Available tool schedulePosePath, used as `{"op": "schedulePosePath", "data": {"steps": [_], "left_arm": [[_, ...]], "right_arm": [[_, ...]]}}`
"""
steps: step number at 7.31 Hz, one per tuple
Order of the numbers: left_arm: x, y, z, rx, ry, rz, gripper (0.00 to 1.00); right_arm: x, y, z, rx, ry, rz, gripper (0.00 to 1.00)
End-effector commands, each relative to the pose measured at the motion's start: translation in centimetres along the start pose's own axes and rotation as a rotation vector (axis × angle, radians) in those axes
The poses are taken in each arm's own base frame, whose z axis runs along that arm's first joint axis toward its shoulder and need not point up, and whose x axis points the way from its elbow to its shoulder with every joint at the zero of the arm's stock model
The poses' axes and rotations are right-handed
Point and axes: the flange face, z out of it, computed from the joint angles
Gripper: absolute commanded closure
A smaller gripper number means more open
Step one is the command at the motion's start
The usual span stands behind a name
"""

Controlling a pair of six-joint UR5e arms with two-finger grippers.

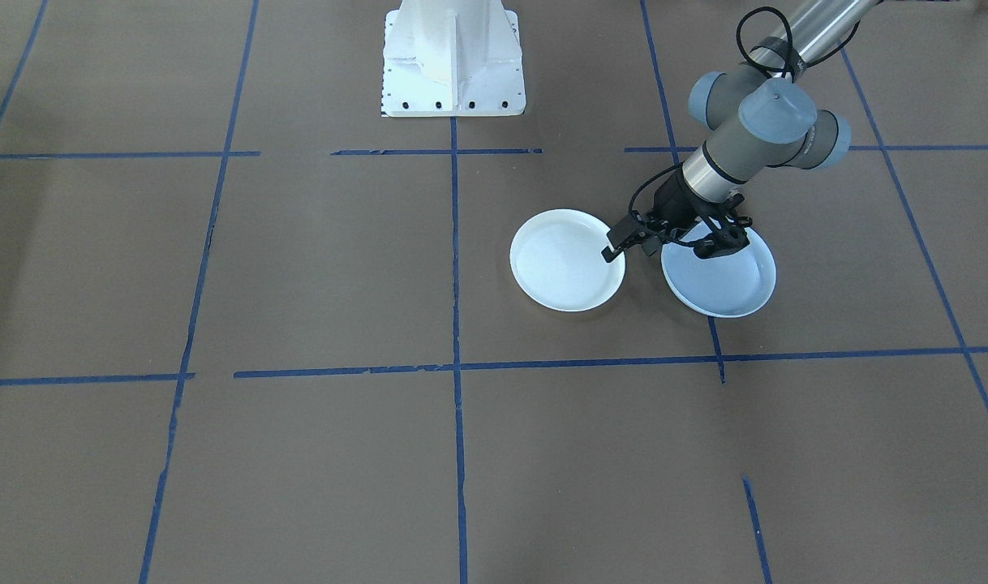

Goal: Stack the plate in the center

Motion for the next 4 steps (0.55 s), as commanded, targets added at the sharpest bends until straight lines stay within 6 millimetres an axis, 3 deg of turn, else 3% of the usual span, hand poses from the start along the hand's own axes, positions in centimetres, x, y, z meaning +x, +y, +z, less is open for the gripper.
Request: {"op": "schedulePosePath", "data": {"steps": [1, 4], "left_arm": [[-0.10, 1.29, 0.95, -0.013, -0.007, 0.013, 0.42], [-0.69, 1.31, 0.94, -0.020, -0.016, 0.019, 0.67]], "right_arm": [[0.06, 0.01, -0.05, 0.001, 0.000, 0.001, 0.00], [-0.01, 0.00, 0.00, 0.000, -0.001, 0.000, 0.00]]}}
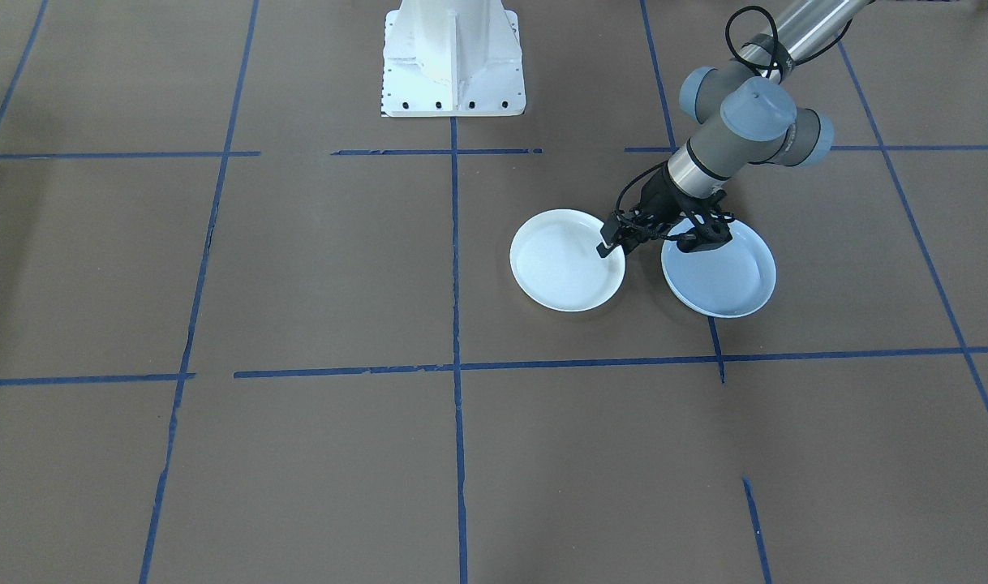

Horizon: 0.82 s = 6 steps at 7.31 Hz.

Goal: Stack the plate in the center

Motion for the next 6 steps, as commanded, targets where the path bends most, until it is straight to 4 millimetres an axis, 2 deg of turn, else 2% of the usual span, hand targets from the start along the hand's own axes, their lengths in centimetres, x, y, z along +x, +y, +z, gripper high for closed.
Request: {"op": "schedulePosePath", "data": {"steps": [1, 2, 3, 4, 5, 6], "left_arm": [[-0.6, 0.1, 0.1, -0.007, -0.009, 0.001, 0.67], [-0.7, 0.1, 0.0, -0.011, -0.010, 0.000, 0.77], [-0.7, 0.1, 0.0, -0.012, -0.010, 0.000, 0.82], [-0.6, 0.4, -0.1, -0.032, -0.009, 0.001, 0.97], [-0.3, 0.9, -0.4, -0.084, -0.005, 0.003, 1.00], [0.1, 0.4, -1.2, -0.082, 0.008, 0.003, 1.00]], "right_arm": [[0.0, 0.0, 0.0, 0.000, 0.001, 0.000, 0.00], [0.0, 0.0, 0.0, 0.001, -0.001, -0.001, 0.00], [0.0, 0.0, 0.0, 0.000, 0.001, 0.000, 0.00], [0.0, 0.0, 0.0, 0.000, -0.001, 0.000, 0.00], [0.0, 0.0, 0.0, 0.000, -0.001, 0.001, 0.00], [0.0, 0.0, 0.0, 0.000, 0.001, 0.000, 0.00]]}}
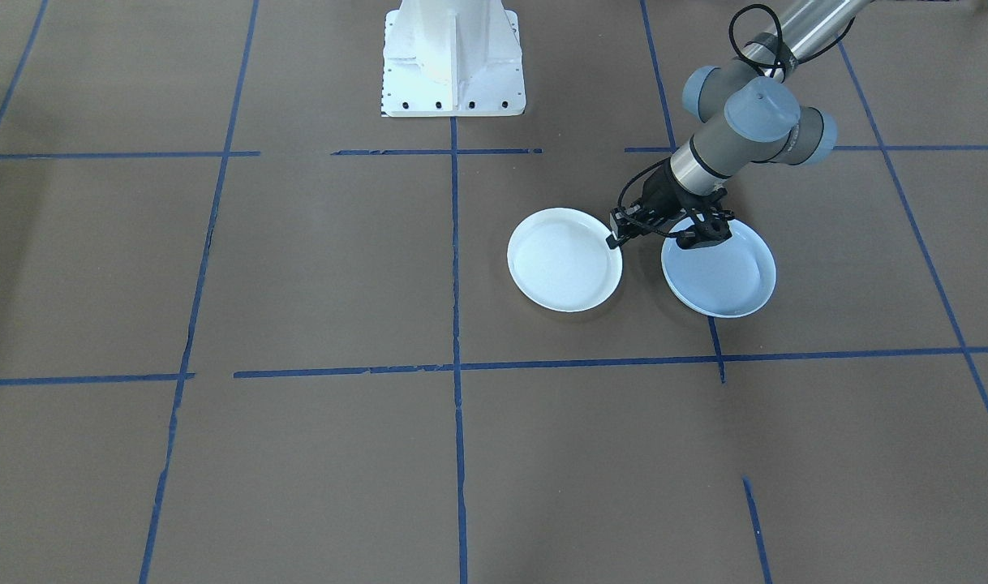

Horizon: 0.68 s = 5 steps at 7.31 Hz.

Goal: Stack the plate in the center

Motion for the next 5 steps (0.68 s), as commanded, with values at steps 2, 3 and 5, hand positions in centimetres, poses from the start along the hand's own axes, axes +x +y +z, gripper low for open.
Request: {"op": "schedulePosePath", "data": {"steps": [2, 3, 5], "left_arm": [[0.5, -4.2, -4.5, 0.065, 0.039, 0.027, 1.00], [-1.6, -5.7, -6.6, 0.103, 0.028, 0.069, 1.00], [-9.6, -5.1, -11.3, 0.130, -0.047, 0.183, 1.00]], "right_arm": [[0.0, 0.0, 0.0, -0.001, 0.001, 0.000, 0.00], [0.0, 0.0, 0.0, -0.001, 0.001, 0.000, 0.00], [0.0, 0.0, 0.0, -0.001, 0.000, 0.000, 0.00]]}}
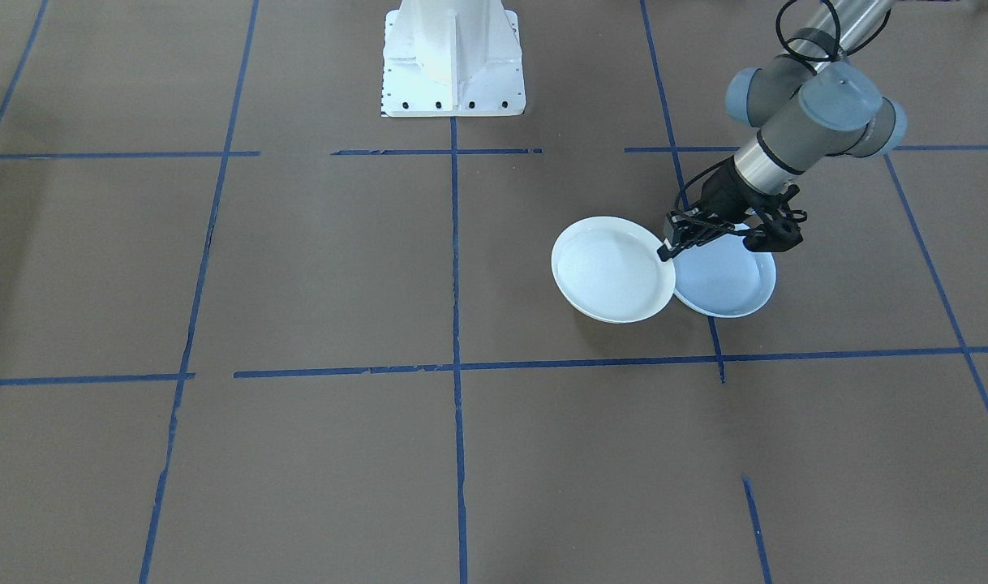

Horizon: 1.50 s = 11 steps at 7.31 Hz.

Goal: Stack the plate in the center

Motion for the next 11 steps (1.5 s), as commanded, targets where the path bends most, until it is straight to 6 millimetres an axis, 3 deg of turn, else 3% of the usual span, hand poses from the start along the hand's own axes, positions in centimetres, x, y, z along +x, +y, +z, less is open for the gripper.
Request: {"op": "schedulePosePath", "data": {"steps": [1, 3, 5, 7, 8, 9, 11], "left_arm": [[-8.6, 1.3, -4.4, -0.016, -0.079, 0.085, 1.00], [-13.9, 3.1, -6.5, -0.074, -0.044, 0.145, 1.00], [-14.8, 2.6, -5.7, -0.091, -0.047, 0.124, 1.00], [-17.0, 0.3, -8.4, -0.164, -0.021, 0.039, 1.00], [-17.4, -1.6, -7.8, -0.156, -0.031, 0.012, 1.00], [-16.5, -3.3, -6.6, -0.153, -0.036, 0.003, 1.00], [-16.0, -3.9, -5.9, -0.154, -0.041, -0.049, 1.00]], "right_arm": [[0.0, 0.0, 0.0, 0.000, -0.001, 0.001, 0.00], [0.0, 0.0, 0.0, 0.000, 0.001, 0.001, 0.00], [0.0, 0.0, 0.0, 0.000, -0.001, 0.001, 0.00], [0.0, 0.0, 0.0, 0.000, -0.001, -0.001, 0.00], [0.0, 0.0, 0.0, 0.000, -0.001, -0.001, 0.00], [0.0, 0.0, 0.0, 0.000, -0.001, 0.001, 0.00], [0.0, 0.0, 0.0, 0.000, -0.001, 0.001, 0.00]]}}
